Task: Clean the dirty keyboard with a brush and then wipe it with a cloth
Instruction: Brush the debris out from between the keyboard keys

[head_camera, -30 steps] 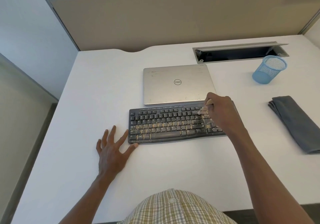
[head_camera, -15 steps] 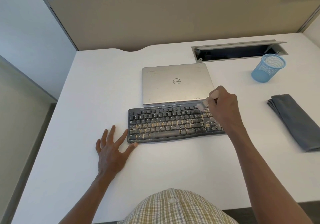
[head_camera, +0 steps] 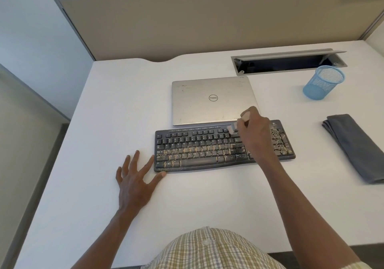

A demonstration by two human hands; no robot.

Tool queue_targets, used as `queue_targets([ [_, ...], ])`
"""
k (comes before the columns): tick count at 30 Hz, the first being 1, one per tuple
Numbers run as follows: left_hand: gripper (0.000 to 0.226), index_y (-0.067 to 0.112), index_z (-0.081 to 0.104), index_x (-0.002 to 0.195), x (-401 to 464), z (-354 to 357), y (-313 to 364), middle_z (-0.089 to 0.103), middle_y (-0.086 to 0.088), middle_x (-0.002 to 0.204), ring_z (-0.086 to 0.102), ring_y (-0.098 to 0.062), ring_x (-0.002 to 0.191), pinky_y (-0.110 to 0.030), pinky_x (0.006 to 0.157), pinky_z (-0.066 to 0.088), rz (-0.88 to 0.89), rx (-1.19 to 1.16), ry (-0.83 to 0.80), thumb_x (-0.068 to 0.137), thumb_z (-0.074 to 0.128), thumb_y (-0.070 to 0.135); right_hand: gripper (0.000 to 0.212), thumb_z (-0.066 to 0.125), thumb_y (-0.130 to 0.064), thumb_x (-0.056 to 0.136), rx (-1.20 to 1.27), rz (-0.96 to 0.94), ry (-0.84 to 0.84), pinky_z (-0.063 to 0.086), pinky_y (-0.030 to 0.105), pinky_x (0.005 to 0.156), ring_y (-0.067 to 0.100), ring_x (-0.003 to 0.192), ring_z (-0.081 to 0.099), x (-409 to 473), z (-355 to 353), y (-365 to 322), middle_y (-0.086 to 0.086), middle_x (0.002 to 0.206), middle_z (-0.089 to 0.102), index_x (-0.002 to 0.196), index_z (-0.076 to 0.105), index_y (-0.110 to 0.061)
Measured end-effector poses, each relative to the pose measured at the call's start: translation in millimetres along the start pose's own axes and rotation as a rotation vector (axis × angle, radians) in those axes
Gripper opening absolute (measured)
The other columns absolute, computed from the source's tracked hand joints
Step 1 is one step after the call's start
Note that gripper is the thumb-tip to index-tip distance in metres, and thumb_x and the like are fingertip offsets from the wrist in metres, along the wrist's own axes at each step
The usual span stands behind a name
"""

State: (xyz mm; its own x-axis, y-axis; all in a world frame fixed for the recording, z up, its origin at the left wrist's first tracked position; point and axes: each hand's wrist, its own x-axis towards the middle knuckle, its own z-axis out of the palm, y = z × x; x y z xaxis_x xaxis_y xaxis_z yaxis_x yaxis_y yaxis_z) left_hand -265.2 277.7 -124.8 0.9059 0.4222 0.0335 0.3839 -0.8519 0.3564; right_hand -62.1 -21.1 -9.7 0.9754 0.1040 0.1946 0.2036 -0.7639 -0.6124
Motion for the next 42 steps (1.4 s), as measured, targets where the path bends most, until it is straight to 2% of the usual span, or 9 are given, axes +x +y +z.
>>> queue_targets([
  [3, 0.075, 0.047, 0.049, 0.146, -0.3, -0.2, 0.5, 0.023, -0.002, 0.168, 0.011, -0.026, 0.156, -0.050, 0.124, 0.008, -0.004, -0.006, 0.001, 0.083, 0.036, 0.086, 0.006, 0.056, -0.009, 0.092, -0.037, 0.000, -0.052, 0.039, 0.024, 0.041, 0.017, 0.053, 0.054, -0.7, 0.9, 3.6, 0.005, 0.066, 0.057, 0.091, 0.051, -0.005],
  [9, 0.076, 0.046, 0.048, 0.146, 0.0, -0.5, 0.2, 0.023, -0.002, 0.168, 0.011, -0.026, 0.156, -0.051, 0.124, 0.008, 0.004, 0.003, -0.002, 0.083, 0.035, 0.086, 0.008, 0.058, -0.012, 0.092, 0.108, 0.117, 0.015, 0.054, 0.035, 0.053, 0.020, 0.065, 0.063, 6.2, -0.9, -0.3, 0.006, 0.079, 0.062, 0.096, 0.055, -0.006],
  [17, 0.078, 0.045, 0.050, 0.146, -0.9, -3.1, 2.9, 0.024, -0.004, 0.167, 0.011, -0.027, 0.155, -0.052, 0.124, 0.009, -0.003, -0.006, 0.002, 0.082, 0.033, 0.086, 0.009, 0.057, -0.010, 0.091, -0.007, 0.249, 0.117, 0.030, 0.014, 0.047, 0.019, 0.067, 0.054, 10.0, -17.6, 21.7, 0.006, 0.081, 0.061, 0.097, 0.054, -0.002],
  [21, 0.078, 0.045, 0.051, 0.145, -1.1, -2.9, 3.5, 0.024, -0.003, 0.167, 0.012, -0.026, 0.155, -0.051, 0.124, 0.008, -0.005, -0.012, 0.001, 0.081, 0.033, 0.087, 0.007, 0.058, -0.009, 0.091, 0.073, 0.176, 0.090, 0.038, 0.009, 0.044, 0.003, 0.057, 0.051, 8.9, -16.7, 10.0, -0.001, 0.075, 0.057, 0.095, 0.054, -0.006],
  [24, 0.078, 0.045, 0.052, 0.144, -0.5, -2.1, 2.7, 0.025, -0.003, 0.167, 0.013, -0.027, 0.155, -0.051, 0.123, 0.009, -0.004, -0.012, 0.010, 0.081, 0.034, 0.087, 0.008, 0.057, -0.011, 0.092, 0.040, 0.148, 0.036, 0.037, 0.014, 0.043, 0.007, 0.058, 0.055, 4.3, -7.0, 13.1, 0.005, 0.078, 0.062, 0.096, 0.054, -0.006],
  [30, 0.077, 0.045, 0.052, 0.144, -0.7, -1.0, 1.6, 0.025, -0.003, 0.167, 0.013, -0.027, 0.155, -0.051, 0.123, 0.009, -0.007, -0.005, 0.005, 0.081, 0.034, 0.087, 0.010, 0.056, -0.011, 0.092, 0.059, 0.164, 0.163, 0.040, 0.018, 0.048, 0.013, 0.062, 0.057, 10.9, -18.8, 16.6, 0.005, 0.078, 0.062, 0.098, 0.055, -0.002],
  [33, 0.077, 0.046, 0.051, 0.144, -0.5, -1.9, 2.3, 0.024, -0.002, 0.167, 0.011, -0.026, 0.155, -0.050, 0.123, 0.008, -0.006, -0.007, 0.003, 0.081, 0.034, 0.087, 0.012, 0.055, -0.013, 0.093, 0.026, 0.125, 0.089, 0.049, 0.032, 0.053, 0.024, 0.064, 0.061, 9.8, -15.5, 18.0, 0.009, 0.078, 0.062, 0.099, 0.052, -0.003],
  [37, 0.077, 0.046, 0.051, 0.144, 0.1, -0.4, 1.6, 0.024, -0.003, 0.167, 0.012, -0.026, 0.155, -0.051, 0.123, 0.009, -0.010, -0.007, 0.002, 0.082, 0.034, 0.087, 0.013, 0.056, -0.012, 0.091, -0.128, 0.099, 0.002, 0.037, 0.030, 0.052, 0.031, 0.066, 0.054, -1.9, -14.0, 21.0, 0.012, 0.074, 0.057, 0.098, 0.052, 0.000],
  [42, 0.076, 0.046, 0.051, 0.144, -0.3, -0.8, 1.8, 0.024, -0.002, 0.167, 0.012, -0.026, 0.155, -0.050, 0.124, 0.008, -0.008, -0.012, 0.006, 0.081, 0.035, 0.087, 0.008, 0.056, -0.012, 0.090, -0.086, 0.133, 0.052, 0.025, 0.021, 0.047, 0.006, 0.056, 0.043, -2.2, -25.7, 17.0, 0.006, 0.073, 0.058, 0.094, 0.053, -0.005],
])
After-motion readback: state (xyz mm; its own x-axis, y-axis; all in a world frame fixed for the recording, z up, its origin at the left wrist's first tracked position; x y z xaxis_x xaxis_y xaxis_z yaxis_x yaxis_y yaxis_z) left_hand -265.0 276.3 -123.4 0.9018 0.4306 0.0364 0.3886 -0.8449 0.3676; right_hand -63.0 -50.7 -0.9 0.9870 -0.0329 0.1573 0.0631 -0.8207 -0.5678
